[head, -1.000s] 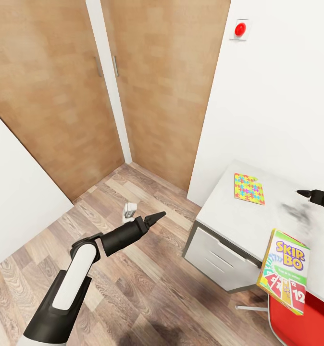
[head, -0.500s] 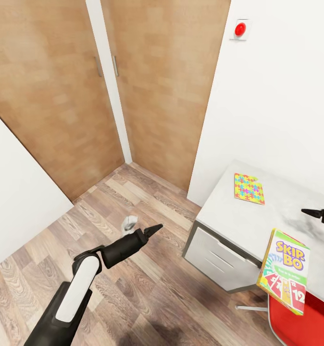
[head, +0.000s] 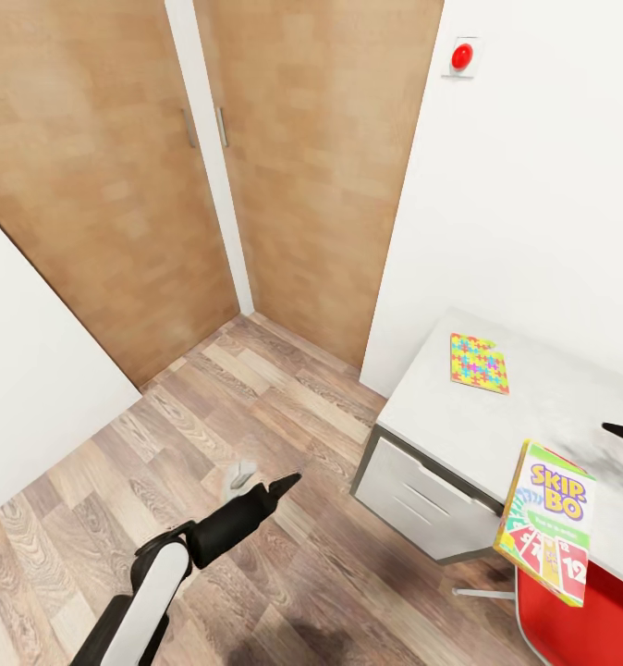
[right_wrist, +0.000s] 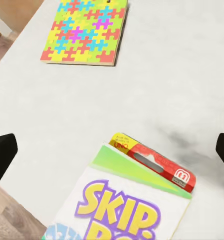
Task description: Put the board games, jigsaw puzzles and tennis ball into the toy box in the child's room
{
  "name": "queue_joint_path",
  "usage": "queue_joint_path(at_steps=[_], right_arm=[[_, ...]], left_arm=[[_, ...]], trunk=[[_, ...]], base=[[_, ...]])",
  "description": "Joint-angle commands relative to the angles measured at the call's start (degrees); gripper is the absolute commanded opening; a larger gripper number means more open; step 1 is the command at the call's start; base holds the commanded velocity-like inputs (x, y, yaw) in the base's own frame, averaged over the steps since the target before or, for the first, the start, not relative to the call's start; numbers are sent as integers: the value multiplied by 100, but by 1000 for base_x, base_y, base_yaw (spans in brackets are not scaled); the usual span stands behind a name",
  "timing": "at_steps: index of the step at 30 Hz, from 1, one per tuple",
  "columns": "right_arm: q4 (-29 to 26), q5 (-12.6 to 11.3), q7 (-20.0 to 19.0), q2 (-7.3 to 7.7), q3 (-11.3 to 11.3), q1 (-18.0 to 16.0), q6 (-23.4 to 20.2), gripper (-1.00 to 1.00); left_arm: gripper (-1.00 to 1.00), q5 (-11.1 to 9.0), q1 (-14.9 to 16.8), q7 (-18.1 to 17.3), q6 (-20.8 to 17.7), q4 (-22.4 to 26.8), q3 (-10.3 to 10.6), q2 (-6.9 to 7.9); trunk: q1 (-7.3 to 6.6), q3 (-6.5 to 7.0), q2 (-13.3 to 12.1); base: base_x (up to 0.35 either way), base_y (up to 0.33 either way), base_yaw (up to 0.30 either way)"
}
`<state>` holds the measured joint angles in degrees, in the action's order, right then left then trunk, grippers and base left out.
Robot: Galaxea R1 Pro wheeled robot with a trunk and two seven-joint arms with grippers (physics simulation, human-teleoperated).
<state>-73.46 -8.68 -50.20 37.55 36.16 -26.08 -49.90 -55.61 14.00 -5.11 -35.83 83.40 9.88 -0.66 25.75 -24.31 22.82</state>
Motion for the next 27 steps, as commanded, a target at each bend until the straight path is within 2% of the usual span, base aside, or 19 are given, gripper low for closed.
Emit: queue_joint_path(at_steps=[1, 8, 9, 10, 18, 27], right_arm=[[-96, -10, -61, -36, 52, 53, -79, 100], [-400, 10, -201, -188, 180, 215, -224, 100], [-649, 20, -242, -329, 228, 272, -273, 100], [-723, 23, -248, -369, 240, 284, -284, 100], [-1027, 37, -251, -541, 269, 346, -313, 100], [-1162, 53, -233, -706, 259, 400, -323, 100]], left_arm=[[100, 2, -42, -5, 24, -42, -15, -1], [100, -3, -162, 0, 224, -314, -43, 12], [100, 14, -197, 6, 293, -457, -64, 54], [100, 21, -202, 10, 306, -483, -66, 75], [100, 89, -199, 130, 341, -628, -66, 152], [100, 102, -173, 207, 353, -851, -65, 173]], trunk=[[3, -9, 10], [3, -9, 10], [3, -8, 10], [3, -6, 10], [3, 29, 10], [3, 99, 10]], base=[[0, 0, 0], [0, 0, 0], [0, 0, 6], [0, 0, 18], [0, 0, 48], [0, 0, 28]])
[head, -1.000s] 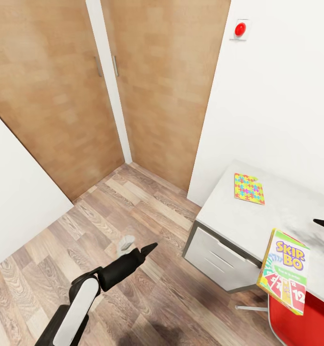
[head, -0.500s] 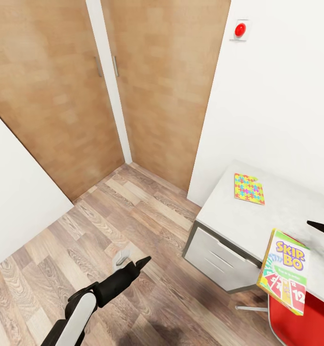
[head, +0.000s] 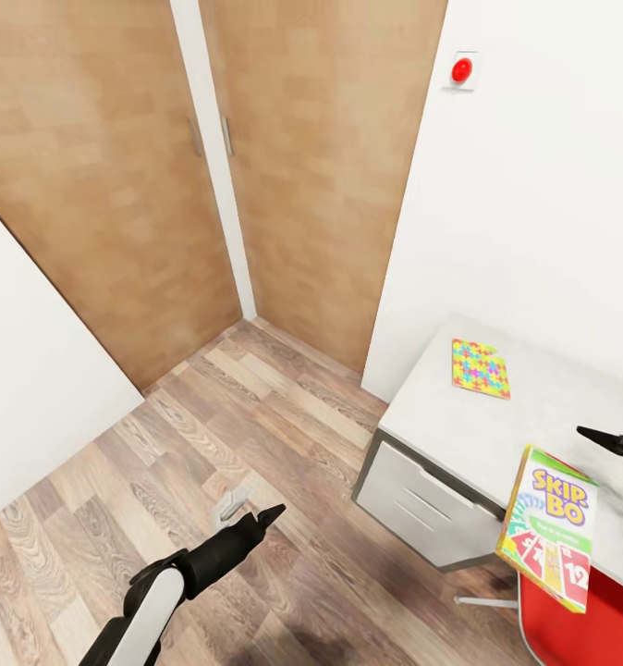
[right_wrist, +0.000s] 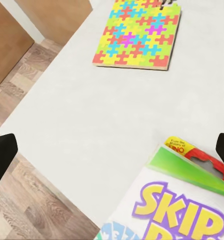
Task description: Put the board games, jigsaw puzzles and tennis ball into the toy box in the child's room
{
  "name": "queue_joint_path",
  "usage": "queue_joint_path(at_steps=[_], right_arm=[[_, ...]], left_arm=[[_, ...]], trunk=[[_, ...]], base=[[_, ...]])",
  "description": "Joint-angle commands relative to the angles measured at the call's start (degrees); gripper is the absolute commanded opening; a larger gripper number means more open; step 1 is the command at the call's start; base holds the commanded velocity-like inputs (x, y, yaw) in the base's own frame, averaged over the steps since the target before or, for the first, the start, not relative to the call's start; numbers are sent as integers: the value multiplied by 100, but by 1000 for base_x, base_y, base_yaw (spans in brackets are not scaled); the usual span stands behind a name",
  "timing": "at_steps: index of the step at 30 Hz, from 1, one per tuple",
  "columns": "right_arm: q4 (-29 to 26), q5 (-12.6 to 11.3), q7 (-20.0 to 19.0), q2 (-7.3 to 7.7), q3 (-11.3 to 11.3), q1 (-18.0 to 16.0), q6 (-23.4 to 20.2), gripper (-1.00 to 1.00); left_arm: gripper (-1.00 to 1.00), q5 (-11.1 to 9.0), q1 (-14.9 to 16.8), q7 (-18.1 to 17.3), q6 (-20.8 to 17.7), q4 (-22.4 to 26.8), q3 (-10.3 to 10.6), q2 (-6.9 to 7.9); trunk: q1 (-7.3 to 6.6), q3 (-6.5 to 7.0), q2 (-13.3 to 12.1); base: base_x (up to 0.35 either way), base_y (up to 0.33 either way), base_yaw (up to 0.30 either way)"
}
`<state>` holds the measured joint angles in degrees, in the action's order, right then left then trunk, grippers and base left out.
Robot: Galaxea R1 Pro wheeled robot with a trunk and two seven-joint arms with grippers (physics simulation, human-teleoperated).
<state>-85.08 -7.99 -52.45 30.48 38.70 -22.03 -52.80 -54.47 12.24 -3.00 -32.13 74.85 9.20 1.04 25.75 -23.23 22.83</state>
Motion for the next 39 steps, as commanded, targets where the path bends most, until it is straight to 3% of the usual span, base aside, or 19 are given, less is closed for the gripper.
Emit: queue_joint_path(at_steps=[1, 39], right_arm=[[-11, -15, -7, -17, 3, -1, -34, 100], [-61, -10, -2, -86, 1, 14, -37, 100]], left_arm=[[100, -13, 7, 0, -17, -32, 3, 3], [100, 11, 24, -37, -4, -189, 7, -7]], trunk=[[3, 0, 9], [3, 354, 9]], base=[[0, 0, 11], [0, 0, 2]])
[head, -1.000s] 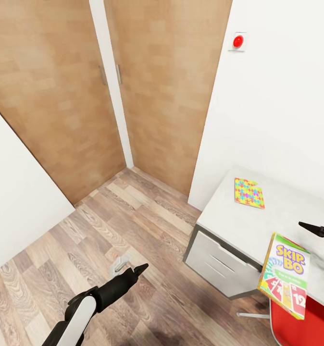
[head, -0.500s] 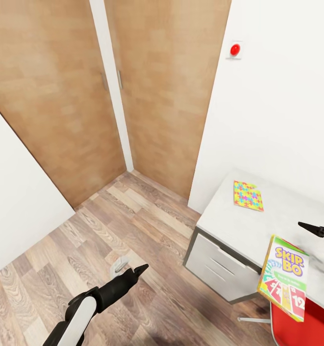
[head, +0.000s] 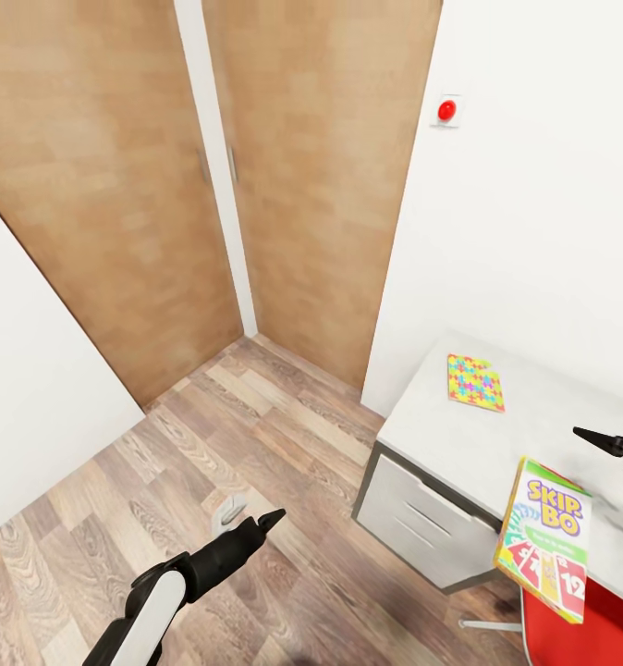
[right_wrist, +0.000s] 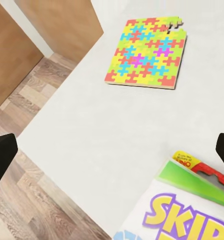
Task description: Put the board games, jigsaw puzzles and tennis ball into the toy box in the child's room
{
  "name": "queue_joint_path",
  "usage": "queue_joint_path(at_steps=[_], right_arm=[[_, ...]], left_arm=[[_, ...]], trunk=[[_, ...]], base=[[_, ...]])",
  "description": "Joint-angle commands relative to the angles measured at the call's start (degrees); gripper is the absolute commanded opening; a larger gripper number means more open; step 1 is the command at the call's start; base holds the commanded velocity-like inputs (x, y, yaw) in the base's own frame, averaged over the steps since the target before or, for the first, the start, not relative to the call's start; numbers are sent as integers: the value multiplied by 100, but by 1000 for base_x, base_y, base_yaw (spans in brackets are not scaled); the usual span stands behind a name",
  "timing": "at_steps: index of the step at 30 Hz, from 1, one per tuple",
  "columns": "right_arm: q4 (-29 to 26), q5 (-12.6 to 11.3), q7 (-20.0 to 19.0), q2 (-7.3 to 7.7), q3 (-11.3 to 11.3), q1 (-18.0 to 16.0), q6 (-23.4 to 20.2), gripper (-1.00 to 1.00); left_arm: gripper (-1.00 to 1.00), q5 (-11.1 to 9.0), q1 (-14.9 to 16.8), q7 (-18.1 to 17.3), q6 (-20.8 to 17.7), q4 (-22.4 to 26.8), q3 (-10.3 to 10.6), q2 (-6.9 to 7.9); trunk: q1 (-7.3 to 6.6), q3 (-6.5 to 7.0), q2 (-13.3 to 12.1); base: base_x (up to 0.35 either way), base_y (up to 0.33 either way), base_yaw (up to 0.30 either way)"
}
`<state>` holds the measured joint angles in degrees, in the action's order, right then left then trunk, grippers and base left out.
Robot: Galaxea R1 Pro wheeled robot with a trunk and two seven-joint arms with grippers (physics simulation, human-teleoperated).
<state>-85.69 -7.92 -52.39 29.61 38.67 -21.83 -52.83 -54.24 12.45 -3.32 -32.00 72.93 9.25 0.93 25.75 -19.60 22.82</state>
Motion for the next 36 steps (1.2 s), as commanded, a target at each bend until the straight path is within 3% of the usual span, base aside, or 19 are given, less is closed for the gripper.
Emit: queue_joint_path(at_steps=[1, 36], right_arm=[[0, -17, -8, 1, 4, -5, -34, 100], [0, -17, 1, -7, 1, -5, -34, 100]], left_arm=[[100, -11, 3, -4, -17, 3, 4, 3], [100, -7, 20, 6, -17, -106, 7, -5]], trunk=[[3, 0, 10], [3, 330, 10]], base=[[0, 0, 0], [0, 0, 0]])
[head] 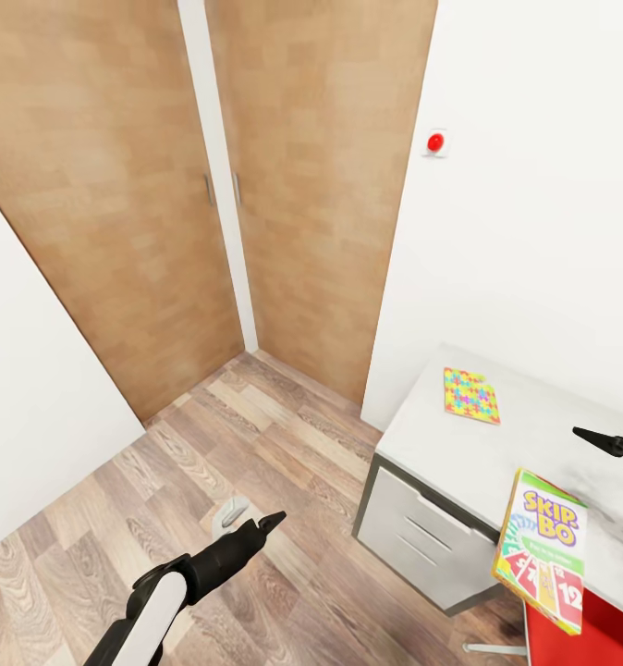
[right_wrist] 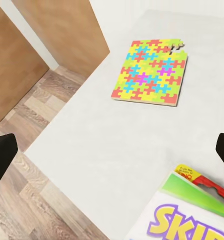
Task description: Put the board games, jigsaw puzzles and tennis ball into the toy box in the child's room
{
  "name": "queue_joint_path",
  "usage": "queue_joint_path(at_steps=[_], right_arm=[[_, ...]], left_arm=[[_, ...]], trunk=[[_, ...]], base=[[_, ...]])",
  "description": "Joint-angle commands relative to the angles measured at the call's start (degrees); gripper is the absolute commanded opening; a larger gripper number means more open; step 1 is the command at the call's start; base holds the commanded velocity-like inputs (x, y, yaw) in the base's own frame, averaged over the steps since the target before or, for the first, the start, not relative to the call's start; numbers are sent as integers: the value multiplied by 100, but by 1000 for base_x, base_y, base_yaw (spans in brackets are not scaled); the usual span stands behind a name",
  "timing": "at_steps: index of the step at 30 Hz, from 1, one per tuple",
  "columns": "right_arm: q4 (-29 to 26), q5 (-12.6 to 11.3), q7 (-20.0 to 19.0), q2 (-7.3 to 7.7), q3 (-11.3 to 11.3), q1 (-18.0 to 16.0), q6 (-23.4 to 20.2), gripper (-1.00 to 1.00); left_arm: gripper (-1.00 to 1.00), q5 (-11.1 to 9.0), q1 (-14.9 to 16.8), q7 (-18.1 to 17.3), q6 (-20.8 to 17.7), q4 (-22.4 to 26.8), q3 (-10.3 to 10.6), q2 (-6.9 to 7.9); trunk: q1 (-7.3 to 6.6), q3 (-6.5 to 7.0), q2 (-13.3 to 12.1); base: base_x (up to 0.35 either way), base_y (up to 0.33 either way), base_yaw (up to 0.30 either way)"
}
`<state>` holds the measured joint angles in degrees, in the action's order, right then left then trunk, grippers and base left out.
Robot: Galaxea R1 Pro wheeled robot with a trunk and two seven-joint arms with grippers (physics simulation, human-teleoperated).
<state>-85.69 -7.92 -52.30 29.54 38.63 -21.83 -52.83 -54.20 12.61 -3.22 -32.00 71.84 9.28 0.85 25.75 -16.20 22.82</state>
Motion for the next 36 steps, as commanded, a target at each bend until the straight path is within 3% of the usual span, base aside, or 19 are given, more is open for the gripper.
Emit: queue_joint_path(at_steps=[1, 36], right_arm=[[0, -17, -8, 1, 5, -6, -34, 100], [0, -17, 0, -9, 4, -6, -34, 100]], left_arm=[[100, -12, 4, -4, -17, 3, 3, 3], [100, -12, 22, -3, -17, -39, 3, -6]], trunk=[[3, 0, 10], [3, 329, 10]], base=[[0, 0, 0], [0, 0, 0]])
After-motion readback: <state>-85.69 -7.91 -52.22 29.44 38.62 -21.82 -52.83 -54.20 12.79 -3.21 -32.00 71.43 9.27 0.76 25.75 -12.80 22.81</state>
